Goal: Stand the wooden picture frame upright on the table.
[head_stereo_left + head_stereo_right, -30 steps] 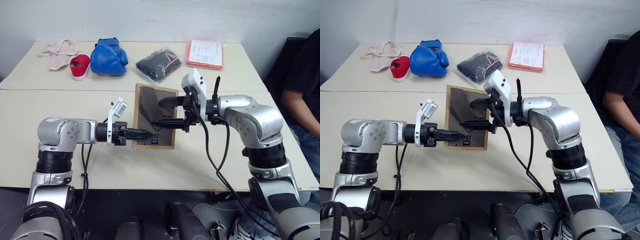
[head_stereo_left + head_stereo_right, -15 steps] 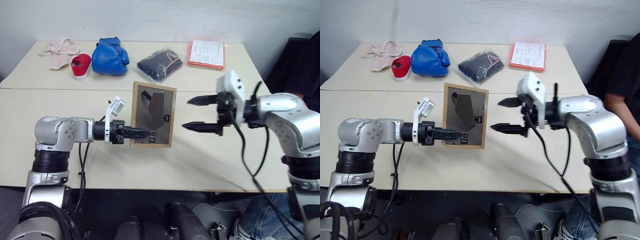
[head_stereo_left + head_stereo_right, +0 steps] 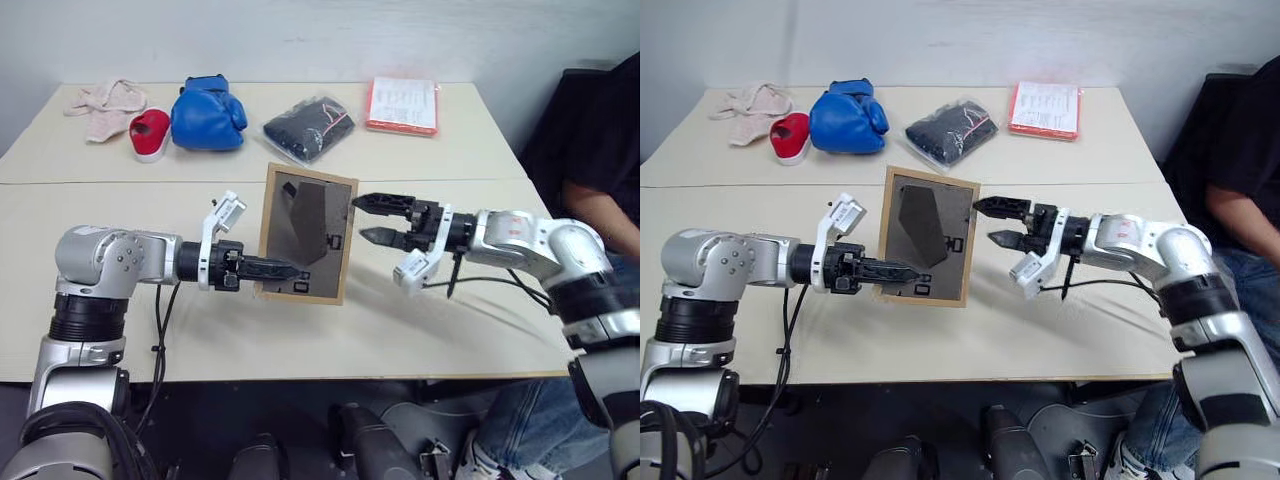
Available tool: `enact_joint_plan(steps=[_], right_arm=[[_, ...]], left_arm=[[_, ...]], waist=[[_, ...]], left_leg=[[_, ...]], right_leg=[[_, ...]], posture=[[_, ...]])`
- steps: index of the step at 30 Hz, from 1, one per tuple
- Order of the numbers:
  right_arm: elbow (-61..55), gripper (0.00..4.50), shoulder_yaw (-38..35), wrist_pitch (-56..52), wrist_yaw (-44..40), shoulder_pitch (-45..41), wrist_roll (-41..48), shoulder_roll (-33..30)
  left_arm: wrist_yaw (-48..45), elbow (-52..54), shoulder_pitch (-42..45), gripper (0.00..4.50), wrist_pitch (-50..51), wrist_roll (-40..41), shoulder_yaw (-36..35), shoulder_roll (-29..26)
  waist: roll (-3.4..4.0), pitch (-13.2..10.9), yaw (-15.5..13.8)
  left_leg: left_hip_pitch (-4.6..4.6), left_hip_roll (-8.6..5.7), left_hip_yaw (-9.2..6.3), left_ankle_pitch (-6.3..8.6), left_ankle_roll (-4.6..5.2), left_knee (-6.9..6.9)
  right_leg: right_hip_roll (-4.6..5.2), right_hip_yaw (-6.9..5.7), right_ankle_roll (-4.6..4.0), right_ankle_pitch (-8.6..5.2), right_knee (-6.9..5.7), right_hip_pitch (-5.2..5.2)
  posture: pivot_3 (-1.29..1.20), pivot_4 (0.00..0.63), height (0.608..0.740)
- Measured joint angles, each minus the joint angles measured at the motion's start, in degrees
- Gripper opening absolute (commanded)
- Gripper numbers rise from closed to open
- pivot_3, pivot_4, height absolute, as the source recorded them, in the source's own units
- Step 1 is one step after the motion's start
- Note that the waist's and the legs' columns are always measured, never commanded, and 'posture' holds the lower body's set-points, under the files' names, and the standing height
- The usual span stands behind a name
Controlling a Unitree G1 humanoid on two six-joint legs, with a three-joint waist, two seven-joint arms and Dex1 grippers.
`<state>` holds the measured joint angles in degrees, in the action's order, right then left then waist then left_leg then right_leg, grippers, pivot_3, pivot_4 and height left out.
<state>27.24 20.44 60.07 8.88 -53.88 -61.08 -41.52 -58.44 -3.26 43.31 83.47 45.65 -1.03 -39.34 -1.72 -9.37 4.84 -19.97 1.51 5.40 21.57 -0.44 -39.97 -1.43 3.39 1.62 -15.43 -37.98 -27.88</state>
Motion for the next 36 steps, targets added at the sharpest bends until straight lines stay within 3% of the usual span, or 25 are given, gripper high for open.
enact_joint_plan(steps=[3, 12, 17, 22, 23, 25, 28, 29, 30, 32, 34, 36], right_arm=[[2.8, 4.50, 3.9, -0.7, 9.5, -3.5, -6.0, 1.8], [8.1, 1.81, 12.1, -3.9, 26.8, -8.2, -13.4, 3.4], [10.1, 1.23, 13.6, -2.9, 28.5, -9.4, -12.5, 3.5], [12.5, 1.23, 15.2, 0.0, 26.0, -9.8, -9.8, 3.8], [13.0, 1.23, 15.2, 0.5, 24.9, -10.1, -8.7, 4.0], [16.4, 1.23, 15.1, 3.4, 19.8, -10.4, -2.2, 4.4], [21.5, 1.23, 13.3, 2.5, -5.1, -6.7, 27.3, 8.9], [16.7, 1.23, 11.7, -6.2, -20.8, -2.0, 45.2, 11.1], [13.9, 1.23, 10.3, -12.4, -28.1, 0.6, 54.3, 13.0], [5.0, 1.23, 6.6, -34.8, -46.5, 5.0, 75.9, 16.0], [0.3, 1.23, 3.2, -52.7, -55.9, 5.6, 88.1, 16.9], [-2.2, 1.23, 0.4, -63.2, -59.5, 5.6, 93.6, 17.8]], left_arm=[[-0.4, 0.2, 0.3, 1.27, 0.1, 0.3, 0.7, -0.1], [-0.6, -2.2, 0.6, 1.27, 0.3, 1.5, 0.1, 0.0], [2.0, -1.5, -0.3, 2.85, -1.7, 2.2, -5.1, -1.0], [5.3, 5.4, -6.1, 4.48, -5.4, 2.4, -16.7, -7.2], [5.9, 7.9, -8.2, 4.50, -6.3, 2.6, -18.8, -8.0], [6.4, 15.1, -14.2, 4.50, -8.9, 3.4, -24.4, -9.2], [6.9, 27.5, -22.1, 4.50, -16.4, 3.3, -31.4, -8.7], [8.2, 31.4, -24.1, 4.50, -20.0, 2.6, -32.8, -8.1], [9.0, 32.9, -24.8, 4.50, -21.6, 2.2, -33.3, -7.5], [11.6, 35.1, -26.0, 4.50, -24.8, 1.9, -33.5, -5.6], [14.2, 35.5, -26.1, 4.50, -26.8, 1.8, -33.3, -4.2], [15.7, 35.6, -26.1, 4.50, -28.0, 1.8, -32.7, -4.1]], waist=[[0.00, 0.0, 0.2], [0.01, 0.0, 0.1], [0.00, 0.0, 0.3], [-0.03, 0.0, 1.4], [-0.03, 0.0, 1.5], [-0.05, 0.0, 1.6], [-0.34, -0.1, 1.7], [-0.34, -0.1, 1.6], [-0.29, -0.1, 1.3], [-0.14, -0.2, 0.6], [-0.13, -0.2, -0.2], [-0.12, -0.2, -0.5]], left_leg=[[0.05, 0.00, 0.03, -0.02, -0.03, 0.00], [0.06, 0.00, 0.02, -0.03, -0.05, 0.01], [0.19, 0.00, 0.05, -0.04, -0.05, 0.05], [0.26, 0.02, 0.04, -0.05, -0.10, 0.19], [0.27, 0.03, 0.05, -0.05, -0.10, 0.19], [0.39, 0.03, 0.03, -0.05, -0.10, 0.25], [0.90, 0.14, -0.06, -0.06, -0.12, 0.34], [0.92, 0.15, -0.11, -0.06, -0.11, 0.31], [1.04, 0.18, -0.17, -0.05, -0.09, 0.22], [1.03, 0.17, -0.21, -0.01, -0.04, 0.09], [1.01, 0.18, -0.31, 0.04, 0.03, 0.03], [1.00, 0.17, -0.37, 0.10, 0.06, 0.06]], right_leg=[[-0.01, 0.01, -0.02, -0.01, -0.04, 0.01], [-0.01, 0.00, -0.03, -0.02, -0.05, 0.02], [-0.02, 0.01, -0.03, -0.02, -0.06, 0.10], [-0.04, 0.03, -0.06, -0.03, -0.04, 0.13], [-0.05, 0.03, -0.06, -0.03, 0.00, 0.14], [-0.05, 0.01, -0.06, -0.04, 0.00, 0.25], [-0.06, -0.12, -0.09, -0.05, 0.12, 0.75], [-0.05, -0.15, -0.09, -0.05, 0.10, 0.81], [-0.04, -0.19, -0.09, -0.05, 0.02, 0.97], [0.00, -0.22, -0.06, -0.03, 0.01, 1.02], [0.03, -0.31, -0.06, -0.03, 0.03, 1.08], [0.05, -0.38, -0.06, -0.03, 0.12, 1.10]], posture=[[0.00, 0.150, 0.740], [0.00, 0.150, 0.740], [0.00, 0.150, 0.740], [0.00, 0.150, 0.740], [0.00, 0.150, 0.740], [0.00, 0.150, 0.740], [0.00, 0.150, 0.740], [0.00, 0.150, 0.740], [0.00, 0.150, 0.740], [0.00, 0.150, 0.740], [0.00, 0.150, 0.740], [0.00, 0.150, 0.740]])
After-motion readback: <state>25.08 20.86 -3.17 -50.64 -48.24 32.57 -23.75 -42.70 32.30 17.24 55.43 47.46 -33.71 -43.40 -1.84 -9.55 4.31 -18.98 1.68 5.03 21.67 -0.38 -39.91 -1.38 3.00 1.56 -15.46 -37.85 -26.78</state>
